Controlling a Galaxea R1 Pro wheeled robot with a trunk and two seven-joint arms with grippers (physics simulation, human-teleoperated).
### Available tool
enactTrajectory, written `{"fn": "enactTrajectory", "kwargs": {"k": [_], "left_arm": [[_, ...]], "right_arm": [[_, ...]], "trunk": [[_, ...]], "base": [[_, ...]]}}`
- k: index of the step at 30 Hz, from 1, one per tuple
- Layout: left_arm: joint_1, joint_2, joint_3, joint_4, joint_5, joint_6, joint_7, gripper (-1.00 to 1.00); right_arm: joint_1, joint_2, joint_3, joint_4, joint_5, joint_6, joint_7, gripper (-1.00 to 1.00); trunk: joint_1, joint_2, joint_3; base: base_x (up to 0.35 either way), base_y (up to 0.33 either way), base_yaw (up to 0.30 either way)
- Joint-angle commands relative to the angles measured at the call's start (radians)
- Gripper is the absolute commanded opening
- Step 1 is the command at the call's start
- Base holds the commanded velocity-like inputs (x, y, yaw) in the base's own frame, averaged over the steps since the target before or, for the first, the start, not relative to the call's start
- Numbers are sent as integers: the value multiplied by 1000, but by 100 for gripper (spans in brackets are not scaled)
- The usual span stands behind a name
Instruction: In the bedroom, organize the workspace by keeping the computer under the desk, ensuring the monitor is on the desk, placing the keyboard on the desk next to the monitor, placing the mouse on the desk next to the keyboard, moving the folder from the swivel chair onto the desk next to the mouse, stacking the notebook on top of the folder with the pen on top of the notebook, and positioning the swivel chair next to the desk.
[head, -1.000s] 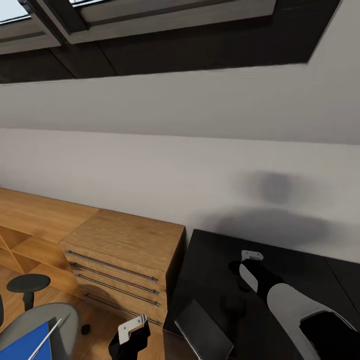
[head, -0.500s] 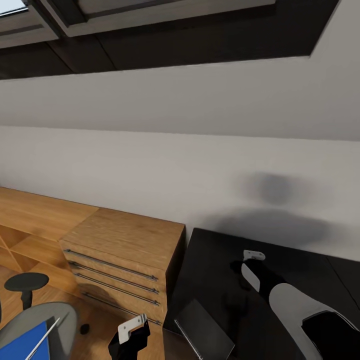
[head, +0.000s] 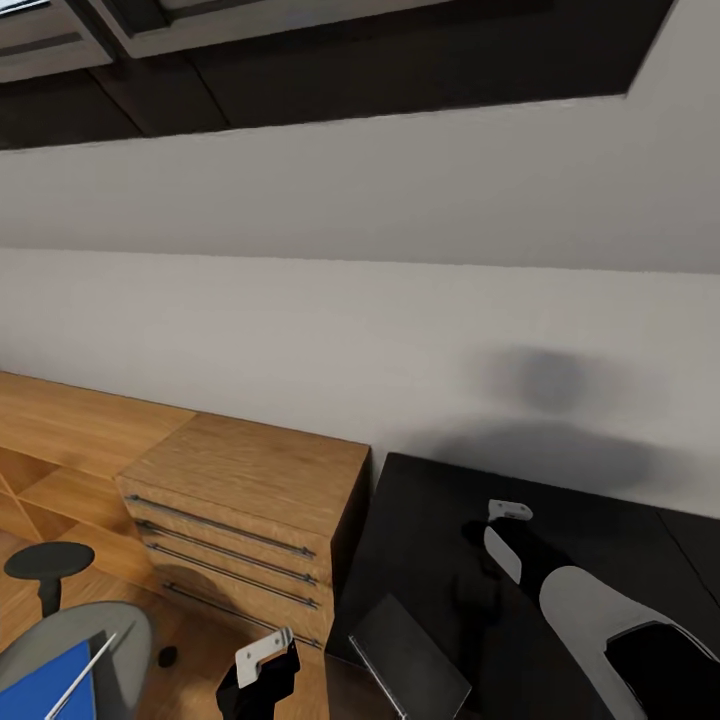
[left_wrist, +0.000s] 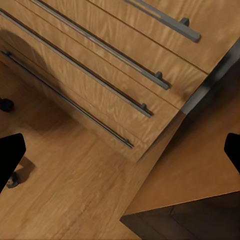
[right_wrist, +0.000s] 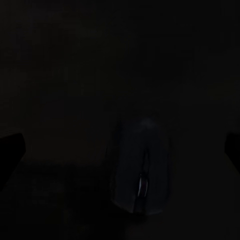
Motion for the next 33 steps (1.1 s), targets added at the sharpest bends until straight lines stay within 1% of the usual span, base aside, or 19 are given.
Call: {"fn": "enactTrajectory", "kwargs": {"k": [1,5,6,9,10,14,17,18,21,23,26,33], "left_arm": [[-1,1,-1,0,11,-5,5,100],[-1,1,27,0,14,15,5,100],[-1,0,43,-2,18,42,5,100],[-1,0,73,-14,30,109,5,100],[-1,0,98,-38,42,167,5,100],[-1,1,161,-122,69,301,4,100],[-1,2,206,-182,82,394,3,100],[-1,3,227,-209,86,438,3,100],[-1,3,249,-238,92,485,2,100],[-1,3,256,-247,94,501,2,100],[-1,2,262,-254,96,514,2,100],[-1,1,261,-250,95,516,-1,100]], "right_arm": [[0,-1,8,-3,-8,6,-6,100],[0,-1,8,-3,-8,6,-6,100],[0,-1,8,-3,-8,6,-6,100],[-1,-1,8,-3,-8,4,-6,100],[-1,-1,8,-3,-8,3,-6,100],[0,-1,8,-3,-8,1,-6,100],[0,-1,8,-3,-8,0,-6,100],[0,-1,8,-3,-8,0,-6,100],[0,-1,7,-3,-8,-1,-6,100],[-1,-2,7,-3,-8,-2,-6,100],[-1,-6,7,-3,-8,-2,-6,100],[-1,-13,7,-4,-8,-2,-7,100]], "trunk": [[4,-8,-5],[19,-36,-17],[23,-43,-20],[35,-64,-30],[39,-71,-33],[54,-99,-45],[65,-120,-55],[69,-127,-58],[81,-148,-67],[88,-162,-73],[100,-183,-83],[127,-232,-105]], "base": [[0,0,0],[0,0,0],[0,0,0],[0,0,0],[0,0,0],[0,0,0],[0,0,0],[0,0,0],[0,0,0],[0,0,0],[0,0,0],[0,0,0]]}}
